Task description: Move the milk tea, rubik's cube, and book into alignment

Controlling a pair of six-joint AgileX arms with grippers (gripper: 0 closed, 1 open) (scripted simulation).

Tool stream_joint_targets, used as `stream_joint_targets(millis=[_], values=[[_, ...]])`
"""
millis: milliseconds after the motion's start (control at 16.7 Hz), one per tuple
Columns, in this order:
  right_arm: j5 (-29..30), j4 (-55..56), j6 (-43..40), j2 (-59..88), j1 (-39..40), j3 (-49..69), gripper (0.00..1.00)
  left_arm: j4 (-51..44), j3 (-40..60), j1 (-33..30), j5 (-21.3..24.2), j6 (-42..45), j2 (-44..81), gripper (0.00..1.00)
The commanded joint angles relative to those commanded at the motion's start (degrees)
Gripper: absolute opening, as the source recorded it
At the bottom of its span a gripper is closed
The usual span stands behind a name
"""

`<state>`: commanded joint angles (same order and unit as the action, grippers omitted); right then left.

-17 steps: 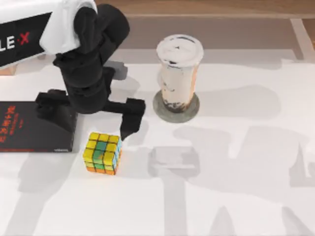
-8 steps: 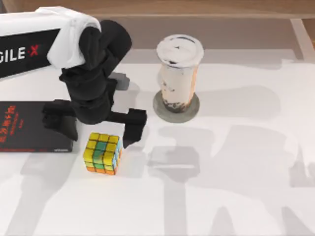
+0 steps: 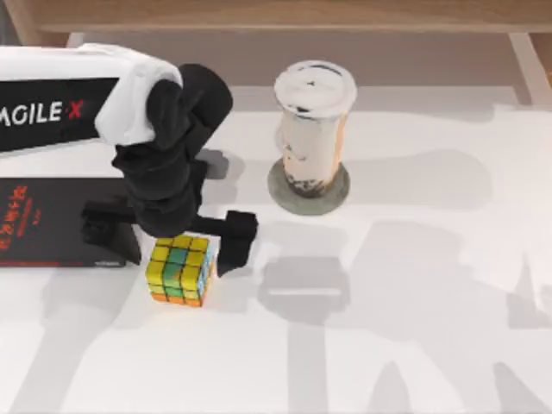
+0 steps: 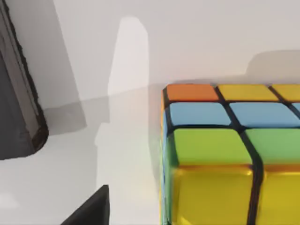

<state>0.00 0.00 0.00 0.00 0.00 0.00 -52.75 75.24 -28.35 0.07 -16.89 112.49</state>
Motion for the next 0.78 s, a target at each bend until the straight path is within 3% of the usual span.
stream_joint_targets(millis=[720,780], values=[[0.00,0.00,0.00,0.00,0.00,0.00,1.00,0.00,0.00,0.00,0.00,0.00,0.00,0.02],[0.00,0.00,0.00,0.00,0.00,0.00,1.00,0.00,0.00,0.00,0.00,0.00,0.00,0.00]])
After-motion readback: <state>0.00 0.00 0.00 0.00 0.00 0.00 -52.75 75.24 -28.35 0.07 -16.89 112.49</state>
